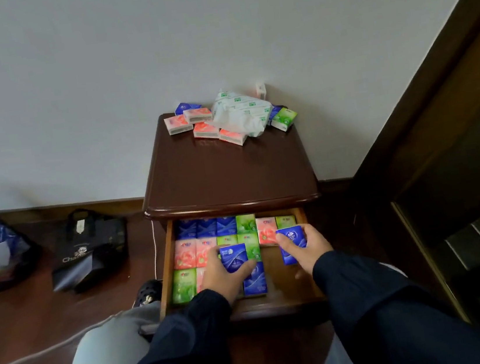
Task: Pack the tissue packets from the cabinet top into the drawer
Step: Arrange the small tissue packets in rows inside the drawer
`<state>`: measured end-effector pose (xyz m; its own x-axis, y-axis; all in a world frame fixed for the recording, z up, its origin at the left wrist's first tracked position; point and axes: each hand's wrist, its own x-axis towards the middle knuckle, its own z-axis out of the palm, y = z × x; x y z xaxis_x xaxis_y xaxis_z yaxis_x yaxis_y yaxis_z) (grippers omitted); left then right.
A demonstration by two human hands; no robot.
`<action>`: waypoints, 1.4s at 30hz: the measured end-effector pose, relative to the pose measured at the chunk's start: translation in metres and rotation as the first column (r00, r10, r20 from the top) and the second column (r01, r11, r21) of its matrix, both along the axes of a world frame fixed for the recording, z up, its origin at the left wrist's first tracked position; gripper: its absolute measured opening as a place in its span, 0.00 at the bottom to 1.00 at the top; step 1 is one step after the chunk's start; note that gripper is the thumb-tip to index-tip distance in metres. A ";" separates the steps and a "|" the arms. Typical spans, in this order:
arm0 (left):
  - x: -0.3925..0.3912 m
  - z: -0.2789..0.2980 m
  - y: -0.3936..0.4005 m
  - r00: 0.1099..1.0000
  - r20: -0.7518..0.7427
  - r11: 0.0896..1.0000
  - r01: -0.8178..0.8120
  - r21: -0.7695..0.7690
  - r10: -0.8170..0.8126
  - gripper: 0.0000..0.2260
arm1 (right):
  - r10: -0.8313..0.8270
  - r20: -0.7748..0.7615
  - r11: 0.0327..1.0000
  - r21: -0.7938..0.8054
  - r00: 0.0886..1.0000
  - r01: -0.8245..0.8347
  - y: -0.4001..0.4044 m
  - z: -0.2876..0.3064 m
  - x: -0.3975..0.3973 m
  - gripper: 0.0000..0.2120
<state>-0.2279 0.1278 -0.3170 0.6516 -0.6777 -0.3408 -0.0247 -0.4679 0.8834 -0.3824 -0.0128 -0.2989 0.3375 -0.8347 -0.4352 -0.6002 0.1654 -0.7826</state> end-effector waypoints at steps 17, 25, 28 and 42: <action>-0.008 -0.020 -0.010 0.992 -0.121 0.998 -0.016 0.058 0.023 0.24 | 0.105 -0.437 0.971 -0.148 0.893 -0.187 0.006 -0.034 0.016 0.21; -0.007 -0.030 -0.008 0.999 -0.043 0.995 0.013 0.102 -0.009 0.24 | 0.150 -0.568 0.919 -0.221 0.809 -0.326 0.005 -0.056 0.023 0.17; -0.005 -0.031 -0.007 0.998 -0.066 0.994 0.013 0.104 -0.006 0.24 | 0.065 -0.481 0.969 -0.178 0.874 -0.170 0.005 -0.065 0.022 0.18; -0.003 -0.020 -0.002 0.996 -0.084 1.000 0.009 0.002 -0.008 0.28 | 0.070 -0.591 0.960 -0.179 0.804 -0.215 0.003 -0.069 0.031 0.15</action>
<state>-0.2308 0.1257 -0.3375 0.6146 -0.6824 -0.3957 0.0459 -0.4699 0.8815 -0.3510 -0.0096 -0.3682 0.2094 -0.8955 -0.3927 -0.9521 -0.0952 -0.2907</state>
